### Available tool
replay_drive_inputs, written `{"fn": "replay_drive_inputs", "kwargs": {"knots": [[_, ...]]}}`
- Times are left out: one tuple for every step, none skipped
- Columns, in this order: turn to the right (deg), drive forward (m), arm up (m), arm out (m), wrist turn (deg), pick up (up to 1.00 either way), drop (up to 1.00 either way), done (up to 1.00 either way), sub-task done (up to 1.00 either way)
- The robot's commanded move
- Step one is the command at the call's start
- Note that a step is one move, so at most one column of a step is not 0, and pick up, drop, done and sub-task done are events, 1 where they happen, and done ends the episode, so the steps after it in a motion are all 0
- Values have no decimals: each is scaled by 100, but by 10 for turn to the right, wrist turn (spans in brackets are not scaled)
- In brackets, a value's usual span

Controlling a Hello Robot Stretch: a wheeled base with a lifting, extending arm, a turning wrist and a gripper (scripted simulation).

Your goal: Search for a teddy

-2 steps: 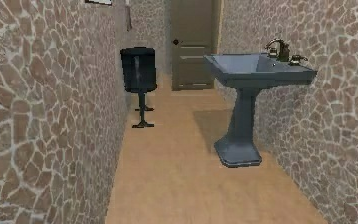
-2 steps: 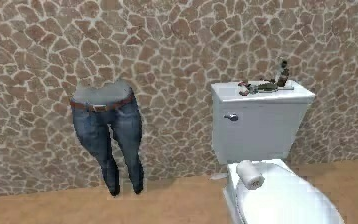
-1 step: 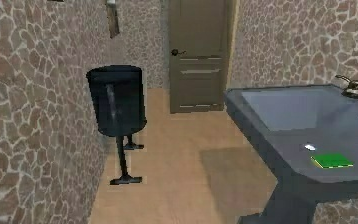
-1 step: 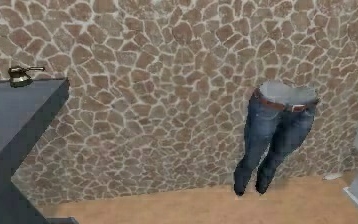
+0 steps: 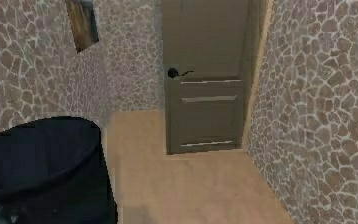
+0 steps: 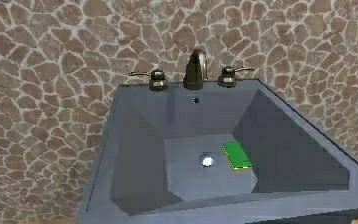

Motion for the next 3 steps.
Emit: {"fn": "replay_drive_inputs", "kwargs": {"knots": [[0,60,0,0,0,0,0,0,0],[-210,0,0,0,0,0,0,0,0],[0,100,0,0,0,0,0,0,0]]}}
